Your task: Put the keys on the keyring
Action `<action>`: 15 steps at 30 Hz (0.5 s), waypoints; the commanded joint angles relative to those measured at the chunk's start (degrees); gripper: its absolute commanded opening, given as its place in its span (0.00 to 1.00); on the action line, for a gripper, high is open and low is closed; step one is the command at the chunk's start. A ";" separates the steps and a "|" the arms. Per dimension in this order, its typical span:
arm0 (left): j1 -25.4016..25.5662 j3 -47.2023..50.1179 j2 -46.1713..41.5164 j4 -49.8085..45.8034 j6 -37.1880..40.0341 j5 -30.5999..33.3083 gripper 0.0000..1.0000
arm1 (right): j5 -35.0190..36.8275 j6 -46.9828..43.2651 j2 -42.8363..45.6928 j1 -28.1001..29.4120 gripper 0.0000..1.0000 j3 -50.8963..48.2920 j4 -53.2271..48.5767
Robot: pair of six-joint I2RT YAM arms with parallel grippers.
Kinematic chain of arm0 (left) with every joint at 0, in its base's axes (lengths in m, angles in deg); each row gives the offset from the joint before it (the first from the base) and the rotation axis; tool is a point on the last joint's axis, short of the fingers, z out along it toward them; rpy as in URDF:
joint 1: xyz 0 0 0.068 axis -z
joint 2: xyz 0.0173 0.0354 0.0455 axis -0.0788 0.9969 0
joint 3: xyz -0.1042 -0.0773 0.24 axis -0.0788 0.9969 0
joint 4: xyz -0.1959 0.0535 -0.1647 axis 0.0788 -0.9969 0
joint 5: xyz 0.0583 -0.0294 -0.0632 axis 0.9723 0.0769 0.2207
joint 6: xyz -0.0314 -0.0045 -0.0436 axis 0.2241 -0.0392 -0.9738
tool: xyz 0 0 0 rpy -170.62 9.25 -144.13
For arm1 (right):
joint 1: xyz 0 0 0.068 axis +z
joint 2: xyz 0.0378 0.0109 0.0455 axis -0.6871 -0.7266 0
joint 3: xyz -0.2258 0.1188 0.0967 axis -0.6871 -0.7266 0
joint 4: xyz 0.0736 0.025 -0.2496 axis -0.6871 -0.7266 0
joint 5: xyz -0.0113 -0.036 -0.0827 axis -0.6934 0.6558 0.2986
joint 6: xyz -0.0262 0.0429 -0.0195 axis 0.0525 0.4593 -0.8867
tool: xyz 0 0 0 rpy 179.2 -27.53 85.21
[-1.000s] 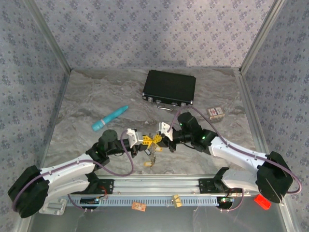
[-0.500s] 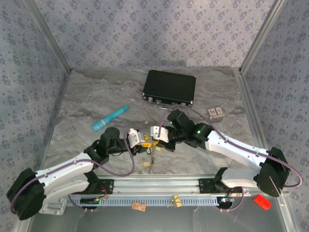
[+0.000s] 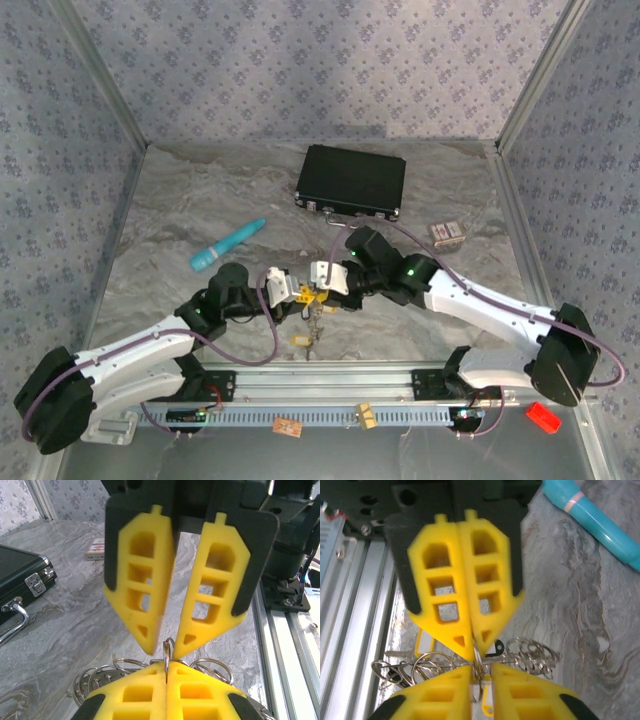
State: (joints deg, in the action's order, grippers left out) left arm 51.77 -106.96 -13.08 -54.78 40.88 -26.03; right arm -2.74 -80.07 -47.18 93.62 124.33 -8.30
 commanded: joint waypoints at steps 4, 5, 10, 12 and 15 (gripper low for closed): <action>-0.09 1.57 0.06 9.46 -3.48 -2.27 0.00 | -8.16 6.13 4.24 -4.06 0.24 -6.40 9.58; -0.15 1.77 0.09 9.89 -3.81 -2.28 0.00 | -8.48 6.41 4.08 -4.15 0.25 -6.68 9.80; -0.13 2.11 0.26 10.58 -4.39 -2.21 0.00 | -11.50 7.58 3.26 -4.27 0.26 -7.48 11.41; -0.07 2.11 0.49 10.91 -4.48 -2.19 0.00 | -12.02 8.13 2.97 -4.25 0.28 -7.85 12.70; -0.07 2.11 0.77 11.33 -4.62 -2.29 0.00 | -12.20 8.39 2.52 -4.26 0.28 -7.98 13.50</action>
State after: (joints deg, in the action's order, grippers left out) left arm 51.77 -105.02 -12.43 -48.40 37.06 -26.14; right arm -12.62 -73.29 -44.08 89.60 116.88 2.85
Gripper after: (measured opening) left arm 0.045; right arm 0.276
